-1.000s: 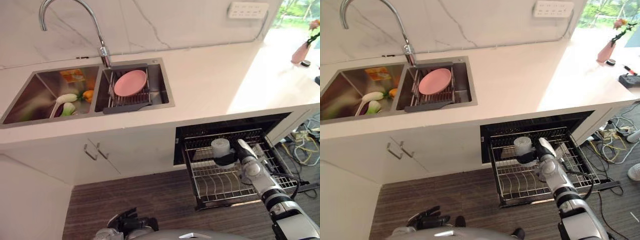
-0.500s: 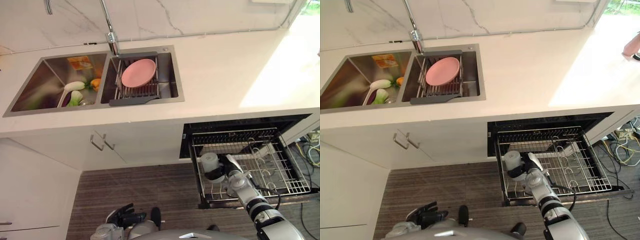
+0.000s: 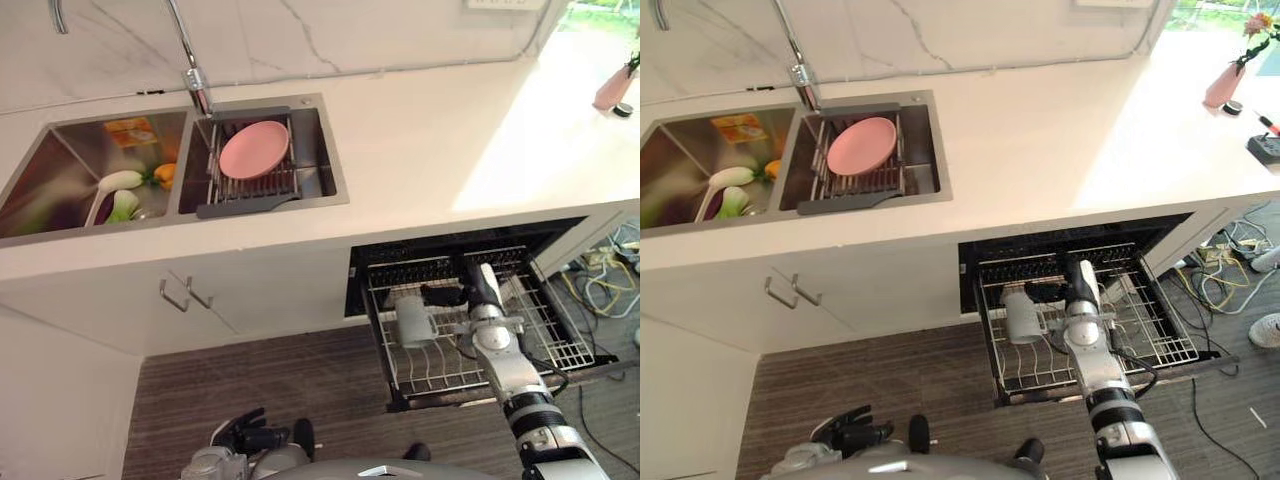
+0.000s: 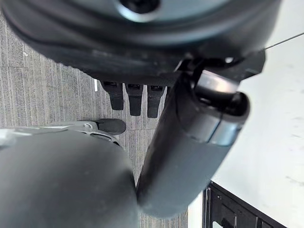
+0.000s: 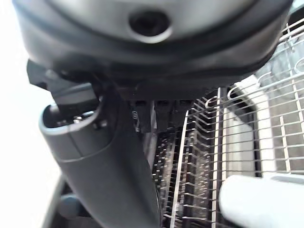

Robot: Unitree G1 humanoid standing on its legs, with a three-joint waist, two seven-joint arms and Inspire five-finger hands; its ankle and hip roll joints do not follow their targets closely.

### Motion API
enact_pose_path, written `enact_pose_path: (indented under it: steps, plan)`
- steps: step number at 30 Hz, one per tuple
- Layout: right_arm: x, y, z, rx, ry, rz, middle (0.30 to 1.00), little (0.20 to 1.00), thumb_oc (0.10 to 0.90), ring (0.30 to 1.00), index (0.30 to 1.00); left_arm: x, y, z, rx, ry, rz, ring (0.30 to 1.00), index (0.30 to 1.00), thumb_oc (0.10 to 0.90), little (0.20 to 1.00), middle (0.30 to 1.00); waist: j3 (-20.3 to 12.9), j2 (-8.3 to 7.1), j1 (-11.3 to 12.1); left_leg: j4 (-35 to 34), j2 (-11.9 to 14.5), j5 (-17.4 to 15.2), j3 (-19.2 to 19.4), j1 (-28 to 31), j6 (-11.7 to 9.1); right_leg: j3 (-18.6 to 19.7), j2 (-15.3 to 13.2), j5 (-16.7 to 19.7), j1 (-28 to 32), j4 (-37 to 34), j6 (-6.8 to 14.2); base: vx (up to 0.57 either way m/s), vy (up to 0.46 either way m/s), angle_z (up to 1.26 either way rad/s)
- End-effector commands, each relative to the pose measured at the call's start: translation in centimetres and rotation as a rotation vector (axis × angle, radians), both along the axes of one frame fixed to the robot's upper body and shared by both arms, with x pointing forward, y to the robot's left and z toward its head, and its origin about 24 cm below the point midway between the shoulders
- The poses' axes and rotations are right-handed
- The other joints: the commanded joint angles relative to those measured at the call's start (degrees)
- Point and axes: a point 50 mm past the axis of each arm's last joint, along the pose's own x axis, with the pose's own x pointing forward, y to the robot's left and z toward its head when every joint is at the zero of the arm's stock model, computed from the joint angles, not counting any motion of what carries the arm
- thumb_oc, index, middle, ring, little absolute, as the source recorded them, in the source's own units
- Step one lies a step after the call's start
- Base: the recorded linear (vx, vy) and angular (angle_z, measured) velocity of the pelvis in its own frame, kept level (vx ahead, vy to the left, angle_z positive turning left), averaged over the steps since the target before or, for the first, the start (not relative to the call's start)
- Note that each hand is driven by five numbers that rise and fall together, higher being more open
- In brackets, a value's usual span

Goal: Place the dishes in the dishwasher.

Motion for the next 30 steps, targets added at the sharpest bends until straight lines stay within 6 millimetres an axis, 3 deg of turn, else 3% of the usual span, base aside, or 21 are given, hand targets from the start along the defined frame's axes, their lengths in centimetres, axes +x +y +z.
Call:
enact_pose_path:
  steps: [1,3,5,7,11,13,15,17,18,21,26,28,30]
  plan:
    - [1.2,0.0,7.6,0.018,-0.388,0.076,0.900,0.900,0.800,0.900,0.900,-1.6,0.6,-0.5,0.012,0.065,-0.025,0.900,0.900,0.800,0.900,0.900,-1.69,0.31,-0.43,2.14,0.07,-5.56,-0.85,-1.23,0.88,1.86,-7.28,-0.99,-2.33,4.87,6.59,-0.08,0.073,-0.34]
    - [0.7,0.8,8.7,0.060,-0.454,0.123,0.900,0.900,0.800,0.900,0.900,-1.6,0.8,-0.5,0.020,0.074,-0.023,0.900,0.900,0.800,0.900,0.900,-0.86,0.20,-0.97,1.79,0.69,-5.24,0.98,-1.30,0.83,2.06,-8.09,0.96,-4.63,6.30,6.59,-0.16,0.064,-0.54]
    - [0.6,1.9,9.8,0.093,-0.519,0.174,0.900,0.900,0.800,0.900,0.900,-1.8,1.2,-0.5,0.038,0.086,-0.033,0.900,0.900,0.800,0.900,0.900,-0.08,0.24,-0.48,1.58,1.17,-4.87,2.96,-1.41,1.08,-1.31,-8.46,-0.95,-5.67,10.27,6.59,-0.19,0.100,-0.68]
    - [0.4,3.1,11.2,0.131,-0.592,0.252,0.900,0.900,0.800,0.900,0.900,-2.2,1.8,-0.5,0.061,0.100,-0.014,0.900,0.900,0.800,0.900,0.900,0.74,0.06,-0.30,2.62,1.72,-4.60,4.68,-1.88,1.90,-4.17,-6.68,-5.96,-5.95,17.94,5.60,-0.16,0.087,-0.66]
    - [0.3,4.5,13.8,0.169,-0.705,0.375,0.900,0.900,0.800,0.900,0.900,-3.5,2.4,-0.6,0.076,0.115,0.075,0.900,0.900,0.800,0.900,0.900,0.36,-0.43,0.77,5.25,2.12,-4.77,7.54,-2.50,2.94,-0.81,-1.11,-15.31,-5.74,28.33,4.96,-0.10,-0.022,-0.57]
    - [0.3,5.1,14.6,0.220,-0.747,0.410,0.900,0.900,0.800,0.900,0.900,-4.1,2.0,-0.8,0.065,0.121,0.104,0.900,0.900,0.800,0.900,0.900,-0.57,-0.41,2.59,5.93,2.23,-4.45,8.51,-3.19,2.54,-0.37,1.64,-18.95,-3.51,26.24,3.48,-0.08,-0.137,-0.49]
    - [0.7,5.6,14.7,0.263,-0.754,0.431,0.900,0.900,0.800,0.900,0.900,-4.5,1.3,-1.0,0.053,0.122,0.112,0.900,0.900,0.800,0.900,0.900,-1.63,-0.50,4.66,7.12,2.80,-2.90,9.81,-5.36,1.12,0.93,5.65,-20.60,-0.36,18.40,0.68,-0.11,-0.213,-0.42]
    - [0.8,6.0,14.6,0.278,-0.749,0.447,0.900,0.900,0.800,0.900,0.900,-4.8,0.9,-1.2,0.045,0.133,0.114,0.900,0.900,0.800,0.900,0.900,-2.16,-0.13,5.33,7.03,3.22,-2.31,10.36,-5.80,0.58,1.17,6.44,-20.99,-0.33,16.35,-0.22,-0.09,-0.150,-0.70]
    - [1.3,7.1,14.6,0.313,-0.733,0.490,0.900,0.900,0.800,0.900,0.900,-5.6,-0.1,-1.5,0.029,0.165,0.113,0.900,0.900,0.800,0.900,0.900,-3.06,0.92,6.18,6.57,4.26,-0.96,11.70,-6.24,-0.92,1.17,8.01,-20.55,0.97,11.21,-0.64,-0.06,-0.205,-0.99]
    - [1.6,7.7,14.1,0.326,-0.693,0.524,0.900,0.900,0.800,0.900,0.900,-6.0,-0.9,-1.7,0.023,0.175,0.078,0.900,0.900,0.800,0.900,0.900,-3.11,2.56,6.45,6.74,5.85,1.33,11.45,-7.25,-2.85,2.45,10.33,-20.01,2.45,6.81,-2.00,-0.05,-0.224,-0.50]
    - [2.0,8.0,14.0,0.331,-0.664,0.554,0.900,0.900,0.800,0.900,0.900,-5.9,-1.7,-1.8,0.028,0.172,0.050,0.900,0.900,0.800,0.900,0.900,-1.72,4.89,7.63,8.54,6.18,4.08,7.85,-10.41,-5.70,1.64,10.56,-19.91,3.21,4.23,-3.20,-0.07,-0.101,0.13]
    - [2.4,8.4,13.7,0.329,-0.634,0.566,0.900,0.900,0.800,0.900,0.900,-6.2,-2.5,-1.9,0.013,0.185,0.048,0.900,0.900,0.800,0.900,0.900,-1.13,6.04,8.84,8.58,5.55,5.68,1.62,-11.33,-8.09,0.29,9.24,-19.63,3.00,4.17,-3.89,-0.14,0.035,0.15]
    - [2.5,8.3,13.5,0.326,-0.622,0.563,0.900,0.900,0.800,0.900,0.900,-6.9,-2.7,-2.0,0.010,0.207,0.053,0.900,0.900,0.800,0.900,0.900,-1.56,6.64,8.16,8.40,7.57,5.09,3.33,-9.82,-8.07,-2.04,7.19,-18.83,2.77,4.53,-3.53,-0.15,0.133,0.26]
